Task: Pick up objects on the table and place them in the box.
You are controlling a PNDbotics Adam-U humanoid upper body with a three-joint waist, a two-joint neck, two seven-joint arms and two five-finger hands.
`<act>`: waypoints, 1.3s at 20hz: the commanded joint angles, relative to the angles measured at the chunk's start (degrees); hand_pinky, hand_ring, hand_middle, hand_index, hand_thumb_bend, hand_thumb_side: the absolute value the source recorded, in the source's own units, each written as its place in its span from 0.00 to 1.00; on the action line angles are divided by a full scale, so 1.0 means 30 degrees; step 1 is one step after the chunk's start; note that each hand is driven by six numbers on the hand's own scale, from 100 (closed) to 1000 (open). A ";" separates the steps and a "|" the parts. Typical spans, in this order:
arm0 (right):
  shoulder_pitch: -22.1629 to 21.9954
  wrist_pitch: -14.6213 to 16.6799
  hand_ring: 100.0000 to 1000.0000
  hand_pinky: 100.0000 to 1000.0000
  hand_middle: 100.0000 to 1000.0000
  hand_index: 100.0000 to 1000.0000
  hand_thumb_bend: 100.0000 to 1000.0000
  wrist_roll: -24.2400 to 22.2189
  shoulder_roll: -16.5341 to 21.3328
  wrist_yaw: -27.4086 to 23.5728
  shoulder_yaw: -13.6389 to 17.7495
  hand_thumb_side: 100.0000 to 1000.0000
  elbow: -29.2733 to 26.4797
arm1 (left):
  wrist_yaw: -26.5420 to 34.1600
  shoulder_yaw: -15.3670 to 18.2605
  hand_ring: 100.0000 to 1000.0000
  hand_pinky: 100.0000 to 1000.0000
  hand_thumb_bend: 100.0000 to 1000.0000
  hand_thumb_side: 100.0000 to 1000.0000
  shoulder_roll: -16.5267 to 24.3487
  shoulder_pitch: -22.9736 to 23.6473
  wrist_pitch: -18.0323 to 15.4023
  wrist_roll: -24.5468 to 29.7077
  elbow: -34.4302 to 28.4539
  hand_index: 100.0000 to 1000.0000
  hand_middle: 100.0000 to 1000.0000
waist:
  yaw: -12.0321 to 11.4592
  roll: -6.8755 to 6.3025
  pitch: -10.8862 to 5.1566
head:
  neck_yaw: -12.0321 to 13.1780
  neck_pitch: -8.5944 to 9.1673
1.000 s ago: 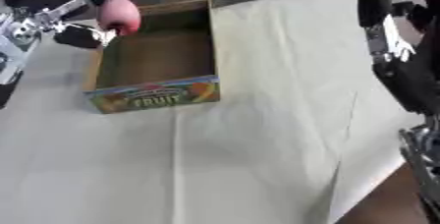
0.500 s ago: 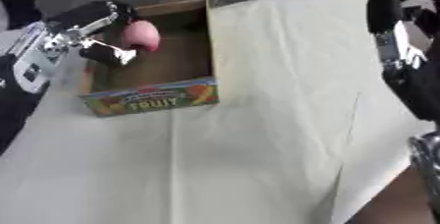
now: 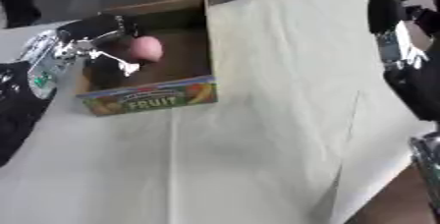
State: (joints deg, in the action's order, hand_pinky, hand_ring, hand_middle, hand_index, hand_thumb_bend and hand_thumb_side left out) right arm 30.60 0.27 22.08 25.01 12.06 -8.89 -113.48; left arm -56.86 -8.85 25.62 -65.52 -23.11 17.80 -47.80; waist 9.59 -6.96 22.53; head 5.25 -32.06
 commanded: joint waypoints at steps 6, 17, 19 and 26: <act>0.0280 0.0012 0.81 0.52 0.46 0.76 0.39 -0.0022 0.0442 -0.0050 0.0080 0.71 -0.0370 | -0.0113 0.0370 0.84 0.79 0.24 0.39 0.0219 -0.0371 -0.0510 0.0605 -0.0121 0.89 0.77 | 0.0030 0.0125 -0.0421 | 0.0037 0.0129; 0.0132 0.0002 0.81 0.52 0.46 0.76 0.41 -0.0004 0.0383 -0.0050 0.0134 0.72 -0.0370 | 0.0412 0.0493 0.84 0.80 0.34 0.49 0.0387 -0.0251 -0.0385 0.0923 -0.0560 0.96 0.77 | -0.0029 0.0142 -0.0631 | -0.0095 0.0042; 0.0057 -0.0005 0.81 0.53 0.46 0.76 0.39 0.0018 0.0361 -0.0039 0.0164 0.71 -0.0370 | 0.0942 0.0533 0.83 0.80 0.36 0.44 0.0478 -0.0230 -0.0323 0.0927 -0.0884 0.96 0.77 | -0.0082 0.0171 -0.0738 | -0.0129 -0.0030; -0.0236 -0.0035 0.81 0.53 0.46 0.76 0.39 0.0127 0.0234 -0.0003 0.0298 0.71 -0.0370 | 0.3166 0.0632 0.81 0.79 0.32 0.43 0.1120 -0.0042 0.0382 0.1065 -0.2869 0.93 0.75 | -0.0400 0.0349 -0.1208 | -0.0327 -0.0327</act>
State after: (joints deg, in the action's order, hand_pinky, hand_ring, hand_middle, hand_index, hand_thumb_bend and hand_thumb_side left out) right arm 29.49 0.22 22.21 24.98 12.01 -8.65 -113.48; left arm -48.67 -7.75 26.71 -64.80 -22.51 21.06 -54.29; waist 8.38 -6.39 20.44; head 4.46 -32.68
